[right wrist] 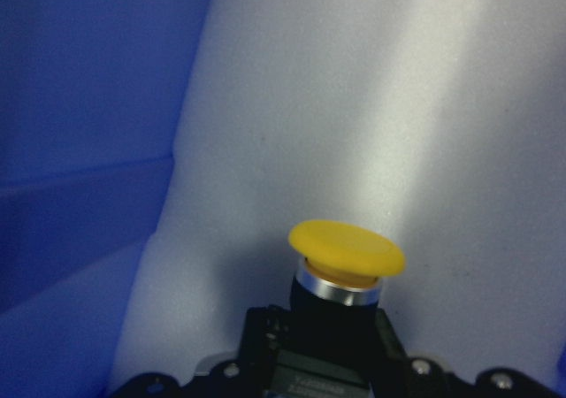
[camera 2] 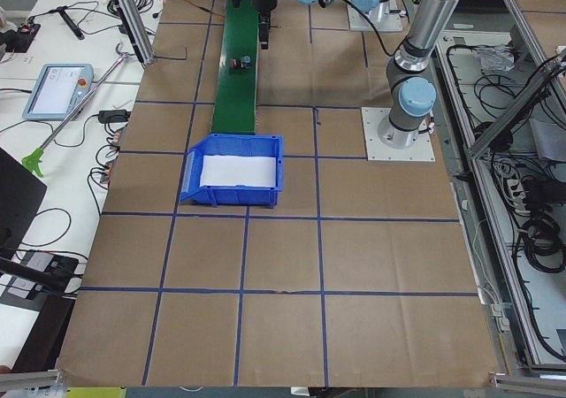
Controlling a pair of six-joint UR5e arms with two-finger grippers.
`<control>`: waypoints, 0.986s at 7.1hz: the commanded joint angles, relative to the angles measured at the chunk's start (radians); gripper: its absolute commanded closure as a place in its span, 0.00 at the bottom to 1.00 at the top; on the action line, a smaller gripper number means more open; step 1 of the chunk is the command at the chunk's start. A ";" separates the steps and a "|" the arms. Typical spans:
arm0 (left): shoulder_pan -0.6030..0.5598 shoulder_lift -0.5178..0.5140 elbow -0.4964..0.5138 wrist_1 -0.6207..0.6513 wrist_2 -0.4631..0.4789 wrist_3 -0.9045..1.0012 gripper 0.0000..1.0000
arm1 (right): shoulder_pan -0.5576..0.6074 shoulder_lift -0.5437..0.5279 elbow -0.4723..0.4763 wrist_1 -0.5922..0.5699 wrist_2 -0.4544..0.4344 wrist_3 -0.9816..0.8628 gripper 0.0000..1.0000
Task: Transport two buttons from left to right
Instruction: 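Lower the yellow button into the blue bin and open the right gripper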
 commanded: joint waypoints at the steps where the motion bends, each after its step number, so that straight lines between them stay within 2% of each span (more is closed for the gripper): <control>1: 0.000 0.001 0.000 0.000 0.000 0.000 0.00 | 0.000 0.000 -0.009 0.009 0.003 0.004 0.01; 3: 0.000 0.003 0.000 0.000 0.000 0.000 0.00 | 0.004 -0.032 -0.056 0.015 0.003 0.016 0.01; 4: 0.000 0.003 0.000 0.000 0.000 0.000 0.00 | 0.009 -0.078 -0.105 0.079 0.003 0.027 0.01; 7: 0.000 0.003 0.000 0.000 0.002 0.000 0.00 | 0.062 -0.152 -0.315 0.393 -0.006 0.169 0.01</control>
